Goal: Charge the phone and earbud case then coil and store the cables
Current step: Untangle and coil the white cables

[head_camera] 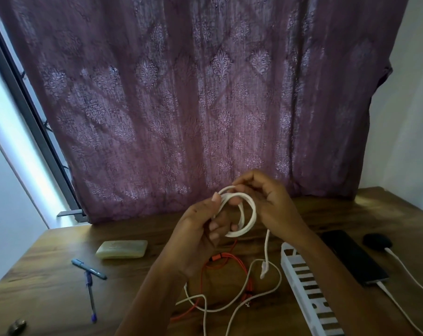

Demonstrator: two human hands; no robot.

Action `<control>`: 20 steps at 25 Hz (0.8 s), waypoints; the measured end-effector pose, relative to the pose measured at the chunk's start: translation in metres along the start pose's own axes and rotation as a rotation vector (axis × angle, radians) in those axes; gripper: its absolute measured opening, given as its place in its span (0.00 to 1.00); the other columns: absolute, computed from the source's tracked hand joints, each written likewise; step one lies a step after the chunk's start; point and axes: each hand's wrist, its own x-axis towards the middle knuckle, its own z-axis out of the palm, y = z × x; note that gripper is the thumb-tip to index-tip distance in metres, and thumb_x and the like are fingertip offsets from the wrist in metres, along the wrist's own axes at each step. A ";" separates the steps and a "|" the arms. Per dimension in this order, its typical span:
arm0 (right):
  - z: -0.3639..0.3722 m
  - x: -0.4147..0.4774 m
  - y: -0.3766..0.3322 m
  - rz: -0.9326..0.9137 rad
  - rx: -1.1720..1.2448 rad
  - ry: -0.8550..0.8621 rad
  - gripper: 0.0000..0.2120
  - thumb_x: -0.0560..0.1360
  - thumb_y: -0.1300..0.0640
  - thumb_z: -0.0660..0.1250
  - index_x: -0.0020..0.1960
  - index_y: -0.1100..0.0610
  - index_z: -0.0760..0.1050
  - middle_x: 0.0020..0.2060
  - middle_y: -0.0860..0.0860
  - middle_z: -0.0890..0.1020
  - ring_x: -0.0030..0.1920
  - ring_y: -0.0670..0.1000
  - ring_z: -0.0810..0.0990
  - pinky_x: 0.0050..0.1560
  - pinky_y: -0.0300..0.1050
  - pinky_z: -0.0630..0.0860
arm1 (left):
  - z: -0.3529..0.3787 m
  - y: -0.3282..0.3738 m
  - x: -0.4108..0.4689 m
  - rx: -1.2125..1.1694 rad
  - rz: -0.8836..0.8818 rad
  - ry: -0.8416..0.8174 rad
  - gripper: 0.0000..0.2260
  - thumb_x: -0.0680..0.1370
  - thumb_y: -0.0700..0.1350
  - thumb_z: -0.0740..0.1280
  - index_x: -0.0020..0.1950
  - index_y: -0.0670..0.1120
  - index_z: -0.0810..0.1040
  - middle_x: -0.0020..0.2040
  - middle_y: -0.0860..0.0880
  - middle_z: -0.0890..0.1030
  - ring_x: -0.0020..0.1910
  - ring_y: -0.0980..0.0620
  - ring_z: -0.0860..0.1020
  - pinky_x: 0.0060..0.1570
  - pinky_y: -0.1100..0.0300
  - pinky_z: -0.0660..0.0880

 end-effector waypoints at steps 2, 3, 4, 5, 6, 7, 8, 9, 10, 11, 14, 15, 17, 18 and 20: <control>0.006 -0.003 0.001 0.047 -0.022 0.018 0.07 0.74 0.60 0.66 0.47 0.51 0.80 0.41 0.46 0.84 0.44 0.45 0.82 0.46 0.39 0.77 | -0.002 0.000 0.001 -0.068 0.010 0.058 0.17 0.79 0.47 0.57 0.39 0.43 0.82 0.23 0.53 0.62 0.21 0.59 0.62 0.37 0.64 0.75; 0.009 -0.005 0.002 0.095 -0.007 0.014 0.09 0.74 0.61 0.65 0.45 0.49 0.81 0.40 0.45 0.84 0.43 0.44 0.82 0.47 0.40 0.77 | -0.004 0.000 0.002 -0.094 0.009 0.092 0.17 0.78 0.47 0.57 0.38 0.42 0.81 0.23 0.53 0.62 0.20 0.59 0.62 0.36 0.64 0.75; 0.011 -0.007 0.000 0.170 0.060 0.012 0.12 0.75 0.61 0.64 0.42 0.47 0.82 0.38 0.45 0.84 0.41 0.43 0.81 0.46 0.39 0.76 | -0.006 -0.001 0.002 -0.115 0.007 0.120 0.17 0.77 0.47 0.56 0.37 0.42 0.81 0.23 0.53 0.62 0.20 0.59 0.62 0.35 0.64 0.75; 0.013 -0.009 -0.005 0.253 0.137 0.011 0.15 0.75 0.59 0.63 0.36 0.47 0.83 0.34 0.46 0.83 0.38 0.42 0.80 0.45 0.38 0.74 | -0.008 -0.002 0.002 -0.127 0.002 0.140 0.17 0.77 0.46 0.56 0.37 0.42 0.81 0.23 0.53 0.62 0.20 0.59 0.62 0.35 0.64 0.75; 0.015 -0.011 -0.008 0.322 0.200 -0.005 0.16 0.75 0.54 0.62 0.33 0.48 0.83 0.32 0.48 0.83 0.36 0.43 0.80 0.44 0.39 0.74 | -0.010 -0.004 0.002 -0.128 -0.006 0.151 0.17 0.77 0.47 0.56 0.38 0.42 0.80 0.23 0.53 0.62 0.20 0.59 0.63 0.36 0.64 0.75; 0.017 -0.012 -0.008 0.342 0.208 -0.051 0.15 0.75 0.49 0.61 0.35 0.49 0.83 0.34 0.52 0.84 0.38 0.48 0.82 0.46 0.43 0.74 | -0.011 -0.007 0.001 -0.121 -0.014 0.159 0.16 0.77 0.47 0.56 0.39 0.41 0.79 0.23 0.53 0.62 0.21 0.59 0.63 0.38 0.63 0.75; 0.019 -0.014 -0.008 0.344 0.169 -0.097 0.15 0.74 0.45 0.63 0.39 0.52 0.82 0.38 0.58 0.84 0.41 0.55 0.82 0.48 0.48 0.75 | -0.012 -0.009 0.000 -0.113 -0.020 0.169 0.16 0.78 0.47 0.55 0.41 0.40 0.78 0.23 0.53 0.63 0.21 0.59 0.64 0.40 0.62 0.75; 0.021 -0.016 -0.008 0.345 0.129 -0.126 0.15 0.73 0.45 0.65 0.42 0.56 0.82 0.41 0.62 0.82 0.44 0.60 0.81 0.49 0.52 0.76 | -0.013 -0.011 -0.001 -0.109 -0.026 0.179 0.16 0.78 0.47 0.55 0.41 0.40 0.78 0.23 0.52 0.63 0.22 0.58 0.65 0.41 0.62 0.75; 0.024 -0.018 -0.006 0.352 0.123 -0.106 0.12 0.73 0.49 0.67 0.44 0.57 0.81 0.43 0.63 0.82 0.46 0.62 0.81 0.51 0.57 0.77 | -0.013 -0.012 -0.001 -0.106 -0.028 0.184 0.17 0.78 0.47 0.55 0.40 0.41 0.79 0.24 0.52 0.64 0.23 0.58 0.66 0.41 0.62 0.75; 0.025 -0.019 -0.003 0.370 0.130 -0.072 0.08 0.73 0.54 0.68 0.45 0.58 0.82 0.43 0.64 0.82 0.47 0.64 0.80 0.51 0.61 0.76 | -0.013 -0.013 -0.002 -0.094 -0.027 0.184 0.17 0.78 0.48 0.55 0.38 0.42 0.80 0.24 0.52 0.64 0.23 0.57 0.66 0.42 0.62 0.76; 0.026 -0.020 0.004 0.412 0.159 -0.055 0.06 0.74 0.58 0.66 0.44 0.58 0.82 0.43 0.67 0.81 0.48 0.70 0.77 0.47 0.62 0.76 | -0.014 -0.009 -0.004 -0.001 -0.062 0.226 0.17 0.76 0.50 0.58 0.34 0.45 0.80 0.24 0.51 0.65 0.25 0.56 0.70 0.46 0.59 0.73; 0.027 -0.021 0.004 0.428 0.164 -0.057 0.06 0.75 0.58 0.66 0.44 0.57 0.82 0.43 0.66 0.82 0.48 0.68 0.78 0.47 0.58 0.76 | -0.015 -0.007 -0.004 0.037 -0.091 0.252 0.16 0.76 0.50 0.58 0.33 0.45 0.79 0.24 0.51 0.67 0.26 0.55 0.72 0.47 0.58 0.73; 0.027 -0.022 0.004 0.489 0.198 -0.059 0.07 0.75 0.58 0.66 0.45 0.56 0.83 0.42 0.59 0.84 0.47 0.59 0.82 0.52 0.51 0.76 | -0.016 -0.005 -0.005 0.142 -0.125 0.276 0.17 0.78 0.48 0.58 0.35 0.41 0.77 0.24 0.50 0.73 0.29 0.54 0.77 0.48 0.55 0.74; 0.028 -0.023 0.002 0.515 0.223 -0.071 0.07 0.75 0.58 0.66 0.46 0.56 0.82 0.41 0.56 0.85 0.45 0.53 0.83 0.54 0.50 0.76 | -0.016 -0.005 -0.007 0.212 -0.128 0.277 0.17 0.79 0.48 0.57 0.38 0.38 0.76 0.25 0.50 0.75 0.30 0.54 0.78 0.47 0.55 0.75; 0.029 -0.025 0.003 0.555 0.267 -0.089 0.06 0.75 0.59 0.66 0.46 0.58 0.82 0.39 0.54 0.85 0.43 0.48 0.83 0.55 0.49 0.76 | -0.018 -0.006 -0.009 0.318 -0.135 0.280 0.19 0.79 0.47 0.58 0.47 0.31 0.76 0.26 0.50 0.78 0.31 0.54 0.80 0.41 0.56 0.76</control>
